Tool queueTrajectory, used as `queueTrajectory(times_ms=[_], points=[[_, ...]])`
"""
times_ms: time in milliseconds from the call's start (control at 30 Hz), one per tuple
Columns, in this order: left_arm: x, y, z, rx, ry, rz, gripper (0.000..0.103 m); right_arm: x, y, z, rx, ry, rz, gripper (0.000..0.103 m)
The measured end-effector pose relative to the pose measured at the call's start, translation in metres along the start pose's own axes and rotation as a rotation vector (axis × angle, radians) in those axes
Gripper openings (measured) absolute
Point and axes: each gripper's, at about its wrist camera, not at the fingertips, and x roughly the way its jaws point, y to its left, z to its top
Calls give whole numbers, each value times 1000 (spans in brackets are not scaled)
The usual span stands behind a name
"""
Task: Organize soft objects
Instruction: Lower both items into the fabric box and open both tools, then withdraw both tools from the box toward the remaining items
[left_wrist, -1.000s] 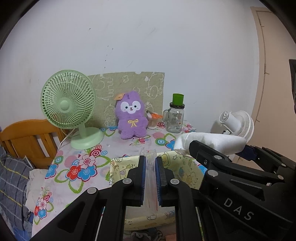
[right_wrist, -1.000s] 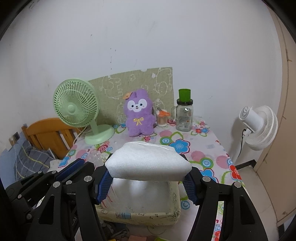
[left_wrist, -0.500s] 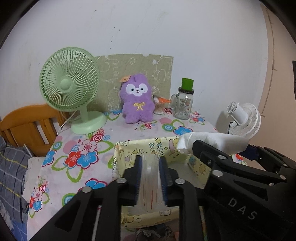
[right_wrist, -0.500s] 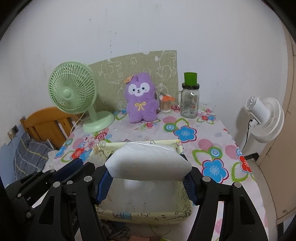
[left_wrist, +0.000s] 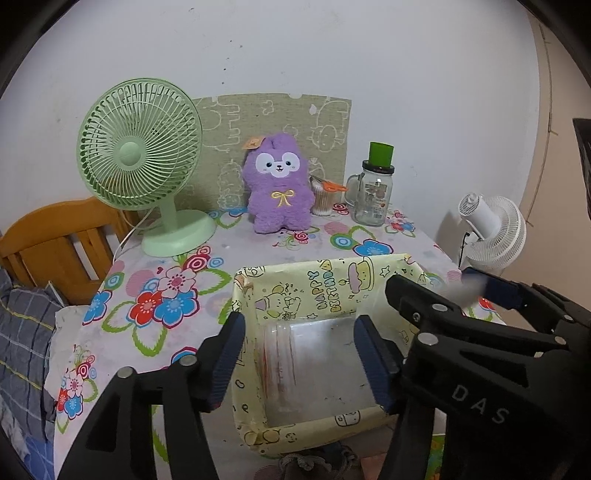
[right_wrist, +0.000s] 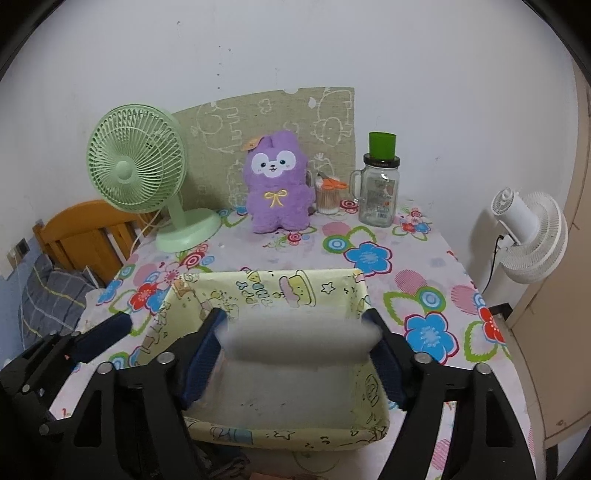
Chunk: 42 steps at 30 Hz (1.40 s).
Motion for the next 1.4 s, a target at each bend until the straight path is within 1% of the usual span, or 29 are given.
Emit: queueTrajectory(times_ms=[33, 100, 133, 200, 300, 400, 533, 600, 867, 1067, 1400], points=[[0, 0, 0, 0, 0, 1, 71, 0, 0, 0, -1, -2, 3, 89], [-1, 0, -1, 6, -6, 13, 75, -2, -1, -1, -5, -7, 12, 93], [-2, -1, -1, 13, -9, 18, 76, -3, 0, -2, -10, -16, 5, 94], [-4, -3, -2, 22, -9, 25, 83, -4, 0, -2, -17, -16, -2, 94], [-9, -5, -2, 23, -24, 49, 89, -8, -1, -3, -11, -18, 1, 94], [-15, -7, -3, 31, -33, 52, 93, -15, 0, -3, -13, -26, -7, 96], [-26, -7, -4, 13, -48, 51, 96, -27, -1, -5, -11, -46, -5, 96], [-32, -7, -4, 1, -53, 35, 97, -35, -2, -5, -8, -58, -4, 97], [-51, -17, -8, 10, -76, 44, 100, -59, -6, -11, 13, -86, -26, 100], [-66, -22, -12, 8, -94, 31, 101, -79, -8, -15, 16, -112, -38, 101], [-88, -30, -17, 18, -119, 29, 103, -105, -10, -22, 18, -144, -25, 102]])
